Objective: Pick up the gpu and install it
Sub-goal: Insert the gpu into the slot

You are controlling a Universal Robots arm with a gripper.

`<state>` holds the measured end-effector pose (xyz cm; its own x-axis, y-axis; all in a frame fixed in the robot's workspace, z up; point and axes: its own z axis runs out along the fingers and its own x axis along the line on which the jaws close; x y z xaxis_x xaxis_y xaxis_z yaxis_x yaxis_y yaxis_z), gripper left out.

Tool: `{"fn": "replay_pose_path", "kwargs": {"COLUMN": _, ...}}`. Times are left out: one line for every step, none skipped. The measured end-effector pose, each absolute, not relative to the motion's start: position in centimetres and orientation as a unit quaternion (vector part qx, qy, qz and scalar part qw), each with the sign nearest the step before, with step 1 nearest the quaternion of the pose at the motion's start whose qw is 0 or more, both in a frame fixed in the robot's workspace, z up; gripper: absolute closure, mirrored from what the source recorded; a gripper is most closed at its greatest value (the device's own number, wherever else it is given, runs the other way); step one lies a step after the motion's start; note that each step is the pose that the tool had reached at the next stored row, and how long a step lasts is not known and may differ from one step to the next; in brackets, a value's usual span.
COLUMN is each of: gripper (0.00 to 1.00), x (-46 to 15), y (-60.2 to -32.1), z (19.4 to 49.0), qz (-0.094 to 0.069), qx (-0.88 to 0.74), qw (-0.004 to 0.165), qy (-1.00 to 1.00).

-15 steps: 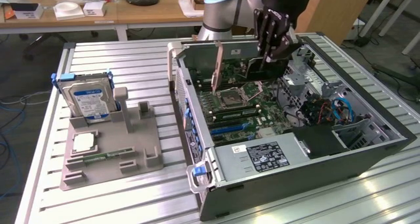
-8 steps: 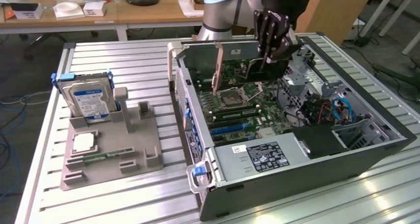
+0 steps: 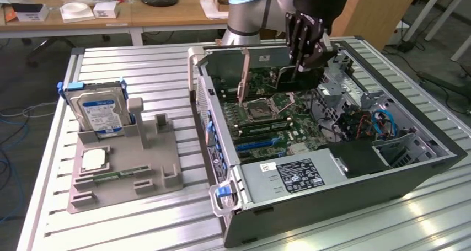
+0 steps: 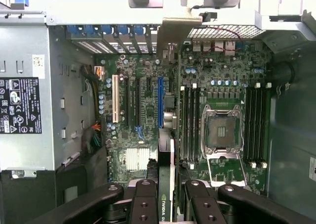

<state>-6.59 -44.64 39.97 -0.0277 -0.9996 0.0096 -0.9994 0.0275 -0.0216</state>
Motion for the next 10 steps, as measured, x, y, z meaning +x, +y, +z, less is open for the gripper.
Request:
{"fn": "replay_pose_path", "kwargs": {"gripper": 0.74, "x": -6.59, "y": -44.64, "z": 39.96, "qz": -0.011, "qx": -0.697, "qw": 0.004, "qy": 0.717}}
{"fn": "replay_pose_path", "kwargs": {"gripper": 0.74, "x": -6.59, "y": -44.64, "z": 39.95, "qz": -0.011, "qx": -0.697, "qw": 0.004, "qy": 0.717}}
{"fn": "replay_pose_path", "kwargs": {"gripper": 0.74, "x": -6.6, "y": -44.65, "z": 39.93, "qz": -0.01, "qx": -0.697, "qw": 0.005, "qy": 0.717}}
{"fn": "replay_pose_path", "kwargs": {"gripper": 0.74, "x": -6.6, "y": -44.65, "z": 39.9, "qz": -0.009, "qx": -0.697, "qw": 0.007, "qy": 0.717}}
{"fn": "replay_pose_path", "kwargs": {"gripper": 0.74, "x": -6.59, "y": -44.65, "z": 39.9, "qz": -0.007, "qx": -0.697, "qw": 0.008, "qy": 0.717}}
{"fn": "replay_pose_path", "kwargs": {"gripper": 0.74, "x": -6.59, "y": -44.65, "z": 39.88, "qz": -0.007, "qx": -0.697, "qw": 0.008, "qy": 0.717}}
{"fn": "replay_pose_path", "kwargs": {"gripper": 0.74, "x": -6.59, "y": -44.65, "z": 39.86, "qz": -0.006, "qx": -0.697, "qw": 0.009, "qy": 0.717}}
{"fn": "replay_pose_path", "kwargs": {"gripper": 0.74, "x": -6.59, "y": -44.65, "z": 39.84, "qz": -0.006, "qx": -0.697, "qw": 0.009, "qy": 0.717}}
{"fn": "replay_pose_path", "kwargs": {"gripper": 0.74, "x": -6.59, "y": -44.66, "z": 39.82, "qz": -0.005, "qx": -0.697, "qw": 0.01, "qy": 0.717}}
{"fn": "replay_pose_path", "kwargs": {"gripper": 0.74, "x": -6.59, "y": -44.67, "z": 39.81, "qz": -0.004, "qx": -0.697, "qw": 0.011, "qy": 0.717}}
